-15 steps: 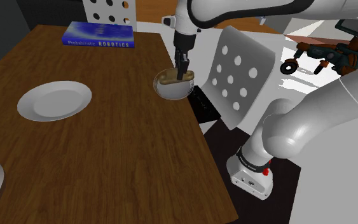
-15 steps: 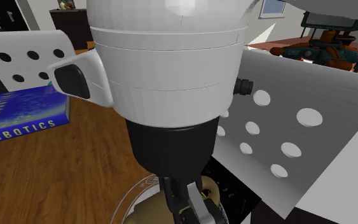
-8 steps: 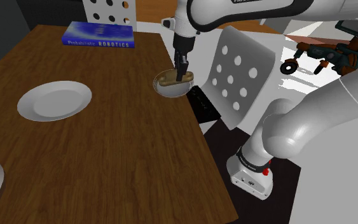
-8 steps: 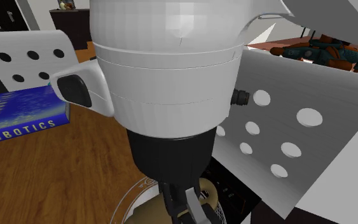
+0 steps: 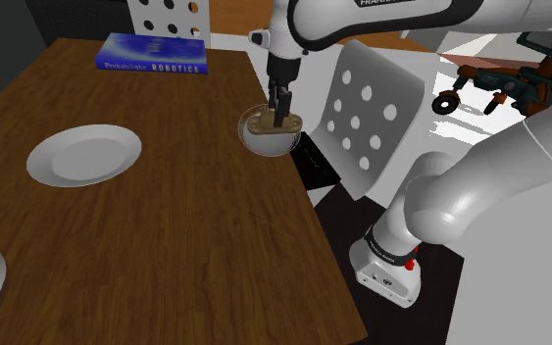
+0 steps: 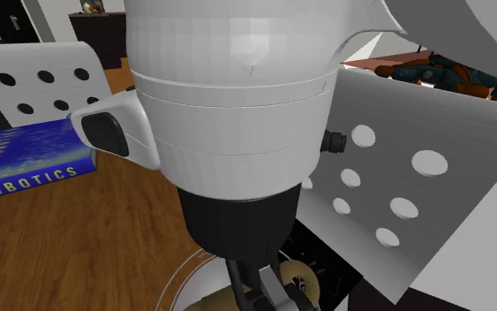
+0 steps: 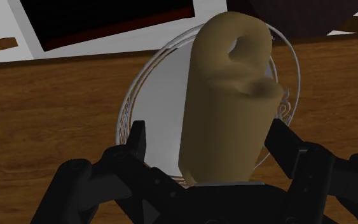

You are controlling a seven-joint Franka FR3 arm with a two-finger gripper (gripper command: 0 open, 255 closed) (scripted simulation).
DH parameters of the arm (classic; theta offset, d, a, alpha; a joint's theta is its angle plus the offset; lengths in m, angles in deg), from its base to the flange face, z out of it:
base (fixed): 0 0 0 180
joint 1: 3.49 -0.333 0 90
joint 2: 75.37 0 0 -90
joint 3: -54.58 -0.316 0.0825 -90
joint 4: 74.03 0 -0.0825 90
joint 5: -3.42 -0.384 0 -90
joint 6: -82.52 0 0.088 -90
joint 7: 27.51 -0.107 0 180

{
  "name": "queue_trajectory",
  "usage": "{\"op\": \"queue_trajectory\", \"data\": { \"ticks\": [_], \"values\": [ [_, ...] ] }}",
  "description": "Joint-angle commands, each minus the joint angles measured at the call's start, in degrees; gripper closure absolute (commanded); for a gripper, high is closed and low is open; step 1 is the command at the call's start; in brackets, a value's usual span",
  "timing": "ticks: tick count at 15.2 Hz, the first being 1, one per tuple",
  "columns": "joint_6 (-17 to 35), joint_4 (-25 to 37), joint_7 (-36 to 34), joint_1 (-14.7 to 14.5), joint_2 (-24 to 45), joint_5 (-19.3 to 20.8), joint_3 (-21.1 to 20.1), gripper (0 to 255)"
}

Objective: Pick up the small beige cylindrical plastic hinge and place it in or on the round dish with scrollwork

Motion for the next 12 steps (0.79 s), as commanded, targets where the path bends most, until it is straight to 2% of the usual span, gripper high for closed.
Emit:
{"op": "queue_trajectory", "data": {
  "ticks": [1,4,12],
  "values": [
    [-1.98,1.80,-0.01,-0.01,-0.18,-0.01,-0.02,0],
    [-7.38,7.00,0.00,-0.02,-0.38,-0.03,-0.06,0],
    [-7.37,7.00,-0.01,-0.02,-0.38,-0.03,-0.06,0]
  ]
}}
